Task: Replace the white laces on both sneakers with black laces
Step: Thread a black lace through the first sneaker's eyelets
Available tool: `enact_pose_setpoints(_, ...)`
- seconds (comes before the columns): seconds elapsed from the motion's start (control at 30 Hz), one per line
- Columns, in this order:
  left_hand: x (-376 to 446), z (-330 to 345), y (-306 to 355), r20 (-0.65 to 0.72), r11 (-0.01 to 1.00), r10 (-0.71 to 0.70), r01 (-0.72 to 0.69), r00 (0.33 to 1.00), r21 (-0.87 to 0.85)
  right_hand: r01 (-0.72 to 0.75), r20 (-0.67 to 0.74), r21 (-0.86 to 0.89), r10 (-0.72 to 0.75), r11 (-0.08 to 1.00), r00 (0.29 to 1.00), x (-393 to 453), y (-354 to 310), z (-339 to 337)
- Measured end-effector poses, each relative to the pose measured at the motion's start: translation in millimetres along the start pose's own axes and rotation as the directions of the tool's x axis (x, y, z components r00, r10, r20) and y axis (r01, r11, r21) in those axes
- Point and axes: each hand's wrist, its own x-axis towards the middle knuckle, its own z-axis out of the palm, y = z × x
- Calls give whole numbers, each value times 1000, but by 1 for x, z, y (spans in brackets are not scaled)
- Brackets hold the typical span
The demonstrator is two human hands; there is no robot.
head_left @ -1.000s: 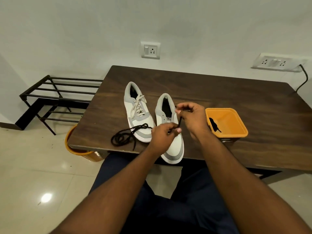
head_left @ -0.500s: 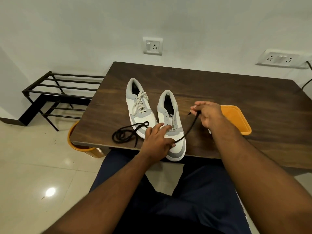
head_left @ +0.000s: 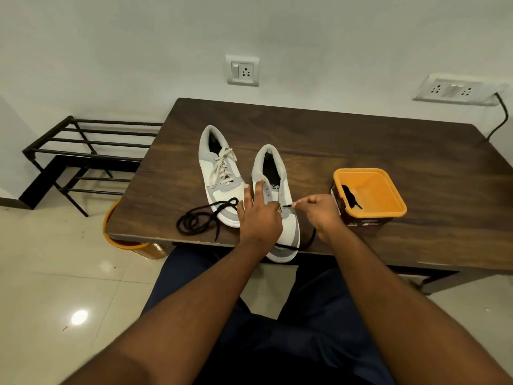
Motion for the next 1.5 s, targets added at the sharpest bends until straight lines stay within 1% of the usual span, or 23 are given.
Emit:
enact_pose_setpoints(0.07, 0, 3, -2, 35, 997, -1, 4, 999, -73, 44, -7, -99, -44, 994, 999, 3, 9, 1)
enact_pose_setpoints(0.1, 0, 3, -3, 48, 995, -3, 8, 999, -97, 68, -1, -122, -68, 990, 998, 4, 12, 2)
enact_pose_setpoints(0.17, -1, 1, -3, 57, 994, -17, 24, 998, -111, 115, -1, -130, -116, 985, 993, 3, 14, 3)
enact_pose_setpoints(0.23, 0, -2, 0, 68, 995, -45, 51, 997, -85, 151, -15, -139, -154, 979, 988, 3, 13, 5)
enact_pose_setpoints(0.37, 1, -4, 1, 70, 994, -53, 59, 996, -87, 211, 21, -141, -210, 967, 977, 3, 18, 10)
enact_pose_setpoints(0.53, 1, 0, -3, 48, 986, -68, 74, 997, -151, 223, 37, -78, -220, 972, 975, 3, 22, 10)
enact_pose_setpoints(0.63, 1, 5, -6, 30, 979, -84, 88, 996, -184, 229, 54, -103, -225, 968, 973, 4, 26, 12)
enact_pose_setpoints(0.83, 1, 1, -4, 57, 969, -88, 98, 994, -225, 254, -20, -194, -263, 947, 965, 1, 29, 24)
enact_pose_setpoints(0.93, 4, -3, -7, 65, 965, -79, 92, 995, -246, 261, -54, -188, -276, 947, 960, 0, 31, 30)
enact_pose_setpoints(1.0, 8, -6, -7, 54, 970, -69, 80, 996, -232, 261, -96, -175, -280, 949, 955, -2, 30, 32)
enact_pose_setpoints(1.07, 14, -10, -4, 57, 988, -54, 62, 997, -141, 259, -121, -146, -277, 955, 953, -3, 31, 33)
enact_pose_setpoints(1.13, 18, -13, -1, 95, 999, -39, 42, 995, -27, 254, -118, -119, -268, 960, 956, -5, 31, 34)
enact_pose_setpoints(1.17, 21, -14, 0, 122, 999, -41, 42, 992, -4, 258, -108, -117, -270, 959, 957, -6, 32, 33)
enact_pose_setpoints(1.3, 31, -19, -3, 204, 996, -79, 86, 976, -30, 288, -52, -167, -300, 943, 952, -12, 36, 29)
enact_pose_setpoints(1.37, 34, -21, -2, 222, 996, -76, 83, 972, -23, 287, -27, -182, -296, 941, 955, -12, 38, 29)
enact_pose_setpoints(1.43, 31, -20, 0, 212, 997, -67, 74, 975, -24, 284, -5, -159, -288, 946, 958, -13, 37, 27)
enact_pose_setpoints(1.5, 24, -14, 3, 153, 997, -56, 63, 987, -40, 267, 5, -103, -268, 958, 964, -14, 36, 25)
